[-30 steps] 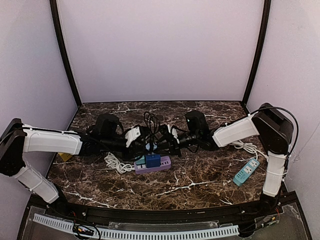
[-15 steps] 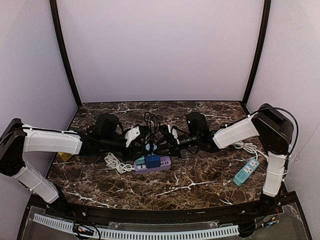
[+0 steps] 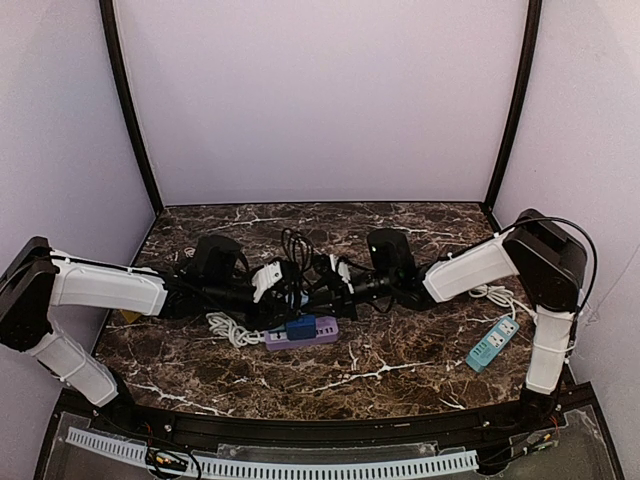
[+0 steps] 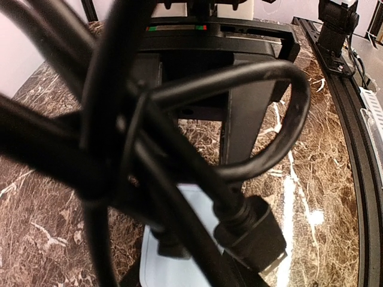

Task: Insert the plug
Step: Insert the plug into the socket.

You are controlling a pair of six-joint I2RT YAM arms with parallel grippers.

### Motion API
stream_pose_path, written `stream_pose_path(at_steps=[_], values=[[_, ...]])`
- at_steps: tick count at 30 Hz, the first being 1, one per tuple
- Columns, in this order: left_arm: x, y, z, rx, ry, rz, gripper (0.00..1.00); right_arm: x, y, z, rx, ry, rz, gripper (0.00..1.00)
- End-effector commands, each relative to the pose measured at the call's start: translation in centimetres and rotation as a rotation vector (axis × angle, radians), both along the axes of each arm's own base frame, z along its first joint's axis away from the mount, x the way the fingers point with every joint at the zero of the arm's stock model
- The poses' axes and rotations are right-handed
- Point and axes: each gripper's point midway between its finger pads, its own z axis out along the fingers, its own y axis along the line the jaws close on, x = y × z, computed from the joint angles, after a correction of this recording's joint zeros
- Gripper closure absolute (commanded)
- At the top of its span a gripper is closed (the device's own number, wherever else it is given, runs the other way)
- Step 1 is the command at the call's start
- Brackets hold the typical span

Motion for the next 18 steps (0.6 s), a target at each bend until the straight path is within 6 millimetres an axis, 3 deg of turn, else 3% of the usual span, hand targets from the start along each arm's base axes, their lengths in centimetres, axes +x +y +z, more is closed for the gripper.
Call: stream_pose_path(at_steps=[1,6,11,14,18], values=[[-1.7,-0.5,0.8,-0.043,0.015,-0.061,0.66,-2.3,-2.4,-8.2,-0.252,0.196,-0.049,1.00],[-2.4,-0.1,1.7,-0.048,0.010,-0.095,0.74,-2.5,-2.7,-8.4,-0.254,0.203,-0.057,1.00],[-2.7,-0.1,1.5,-0.053,0.023,-0.114,0.97,-2.3,-2.6,-8.2,-0.256,0.197,-0.059,1.00],[-2.5,-0.1,1.1,-0.050,0.005,-0.115,0.99,-2.1,-2.5,-7.9,-0.255,0.189,-0.066,1.00],[-1.9,0.4,-0.8,0.007,-0.044,-0.112,0.99,-1.5,-2.6,-8.6,-0.285,0.185,-0.103,1.00]])
